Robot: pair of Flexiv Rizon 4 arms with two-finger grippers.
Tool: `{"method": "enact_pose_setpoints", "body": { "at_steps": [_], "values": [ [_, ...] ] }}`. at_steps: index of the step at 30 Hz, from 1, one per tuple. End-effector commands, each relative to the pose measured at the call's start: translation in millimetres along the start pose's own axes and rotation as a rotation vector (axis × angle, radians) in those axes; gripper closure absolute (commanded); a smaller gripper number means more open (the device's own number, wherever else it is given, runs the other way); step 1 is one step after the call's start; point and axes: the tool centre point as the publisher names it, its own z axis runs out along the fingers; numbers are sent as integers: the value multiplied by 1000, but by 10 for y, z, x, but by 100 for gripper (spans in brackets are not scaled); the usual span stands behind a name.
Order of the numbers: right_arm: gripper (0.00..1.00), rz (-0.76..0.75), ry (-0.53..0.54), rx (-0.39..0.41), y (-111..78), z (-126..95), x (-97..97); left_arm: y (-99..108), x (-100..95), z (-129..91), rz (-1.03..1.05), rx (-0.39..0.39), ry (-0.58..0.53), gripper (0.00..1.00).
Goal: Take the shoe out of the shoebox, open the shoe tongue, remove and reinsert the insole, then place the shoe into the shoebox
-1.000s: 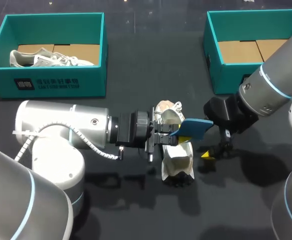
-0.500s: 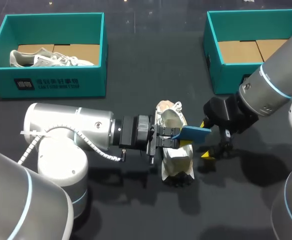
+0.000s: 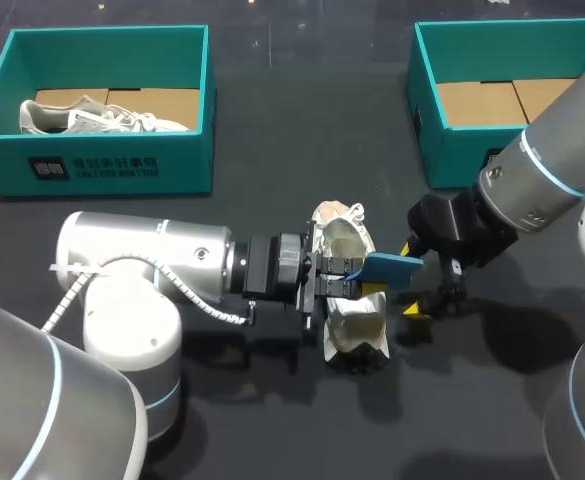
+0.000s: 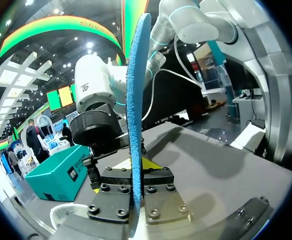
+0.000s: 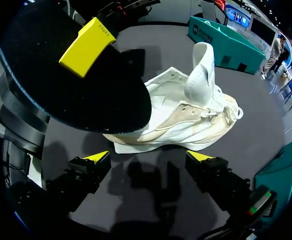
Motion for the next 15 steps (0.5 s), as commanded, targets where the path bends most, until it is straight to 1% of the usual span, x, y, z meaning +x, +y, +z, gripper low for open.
{"method": "enact_pose_setpoints", "body": {
  "at_steps": [1,9,15],
  "values": [
    [0,0,-1,1,2,8,6,49,-27,51,-3,-2,1,100],
    [0,0,-1,1,2,8,6,134,-64,53,-16,-17,-14,100],
    [0,0,-1,1,2,8,6,186,-52,47,-26,-23,-19,100]
  ]
}}
